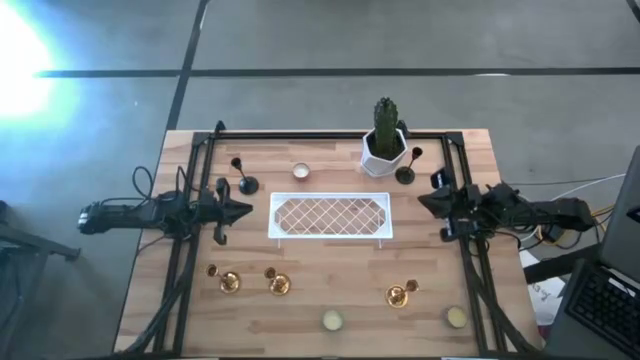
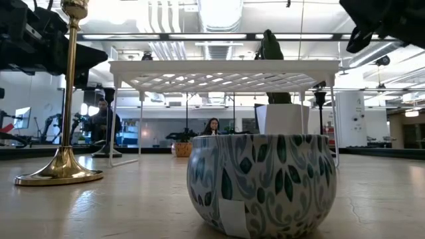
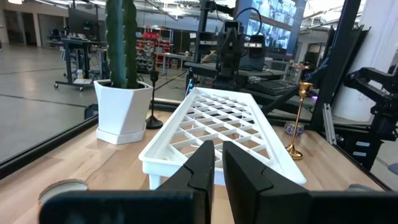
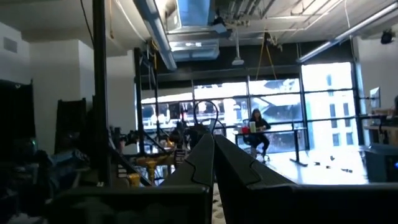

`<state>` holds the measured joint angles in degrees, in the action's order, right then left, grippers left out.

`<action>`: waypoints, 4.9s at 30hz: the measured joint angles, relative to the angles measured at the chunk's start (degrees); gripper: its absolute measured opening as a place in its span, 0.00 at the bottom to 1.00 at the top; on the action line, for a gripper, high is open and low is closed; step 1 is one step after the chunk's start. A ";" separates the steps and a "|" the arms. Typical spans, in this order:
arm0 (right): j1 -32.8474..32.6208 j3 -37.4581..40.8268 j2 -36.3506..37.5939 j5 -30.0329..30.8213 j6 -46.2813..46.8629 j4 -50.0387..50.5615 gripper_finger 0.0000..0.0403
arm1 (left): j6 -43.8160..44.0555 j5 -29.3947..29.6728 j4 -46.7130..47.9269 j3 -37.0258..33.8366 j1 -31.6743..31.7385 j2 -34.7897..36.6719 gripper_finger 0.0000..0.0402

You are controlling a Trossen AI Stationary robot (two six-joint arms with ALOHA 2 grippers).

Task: Pick & Place candle stick holders
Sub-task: Put the red scented candle on the shelf

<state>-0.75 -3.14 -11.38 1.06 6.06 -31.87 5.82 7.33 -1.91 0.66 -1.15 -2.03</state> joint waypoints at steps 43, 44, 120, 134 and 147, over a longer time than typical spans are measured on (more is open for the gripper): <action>-43.31 -87.20 -67.48 12.48 47.41 119.14 0.02 | 0.00 0.00 0.00 -0.01 0.01 0.00 0.09; -45.38 -87.42 -68.06 13.19 50.88 119.11 0.02 | 0.00 -0.02 0.00 -0.02 0.00 0.00 0.09; -59.94 -54.39 -76.00 -12.94 90.11 94.38 0.75 | 0.01 -0.02 -0.05 -0.02 0.02 0.00 0.09; -61.43 -54.49 -77.26 -9.71 80.34 87.21 0.81 | 0.01 -0.02 -0.04 -0.02 0.00 0.00 0.09; -63.62 -54.51 -83.01 -10.57 79.56 82.81 0.81 | 0.00 -0.02 -0.07 -0.02 0.00 0.00 0.09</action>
<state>-64.37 -57.65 -94.39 -9.51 85.62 50.93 5.82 7.31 -1.98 0.64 -1.15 -2.02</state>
